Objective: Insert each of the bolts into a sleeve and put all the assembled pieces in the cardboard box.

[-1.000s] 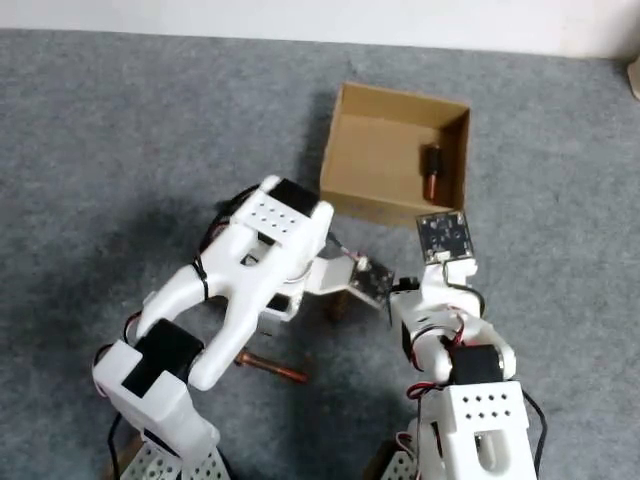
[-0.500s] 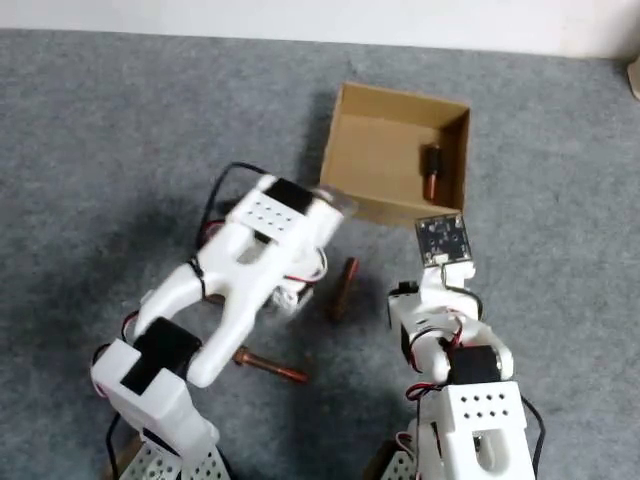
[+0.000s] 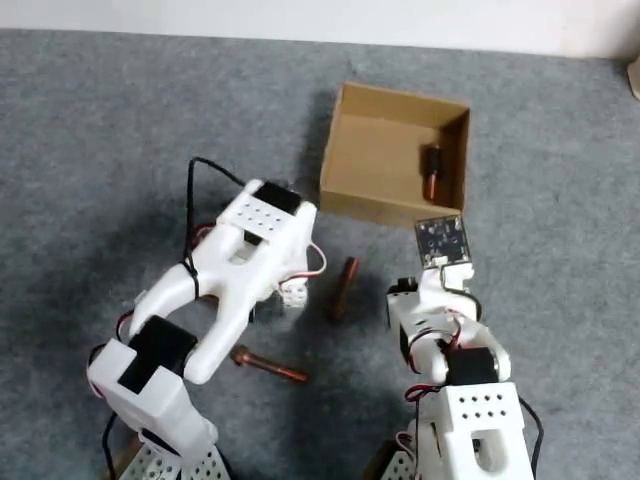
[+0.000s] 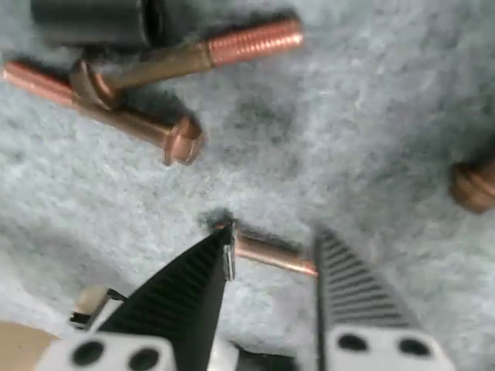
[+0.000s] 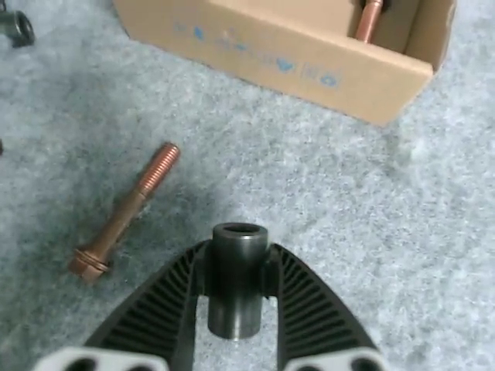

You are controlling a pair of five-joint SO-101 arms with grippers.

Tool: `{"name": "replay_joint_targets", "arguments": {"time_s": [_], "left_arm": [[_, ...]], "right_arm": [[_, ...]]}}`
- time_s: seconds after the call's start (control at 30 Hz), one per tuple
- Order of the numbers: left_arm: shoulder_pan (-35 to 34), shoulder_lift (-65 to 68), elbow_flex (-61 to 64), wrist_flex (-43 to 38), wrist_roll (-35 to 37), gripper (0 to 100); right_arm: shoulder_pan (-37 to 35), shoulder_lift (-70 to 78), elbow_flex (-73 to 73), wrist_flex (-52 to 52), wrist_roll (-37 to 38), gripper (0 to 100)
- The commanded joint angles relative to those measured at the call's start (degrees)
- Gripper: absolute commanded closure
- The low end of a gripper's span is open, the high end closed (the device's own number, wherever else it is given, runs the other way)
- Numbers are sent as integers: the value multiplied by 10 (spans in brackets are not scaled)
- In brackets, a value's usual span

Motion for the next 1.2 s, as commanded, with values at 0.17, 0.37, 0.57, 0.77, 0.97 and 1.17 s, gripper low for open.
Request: {"name": "replay_joint_targets", "arguments": {"time_s": [0.17,0.37,0.57,0.77,0.97,1.17], "left_arm": [[22,-9,-7,-1,41,816],[-33,-99,0,-1,42,836],[-38,-243,106,-35,42,836],[-20,-356,271,-135,40,836],[28,-451,355,-140,42,836],[55,-504,451,-189,42,836]], "right_arm": [[7,-7,-2,-22,8,994],[7,-7,-2,-22,8,994],[7,-7,-1,-22,8,994],[7,-7,0,-22,8,994],[7,-7,0,-22,8,994],[7,-7,0,-22,8,994]]}}
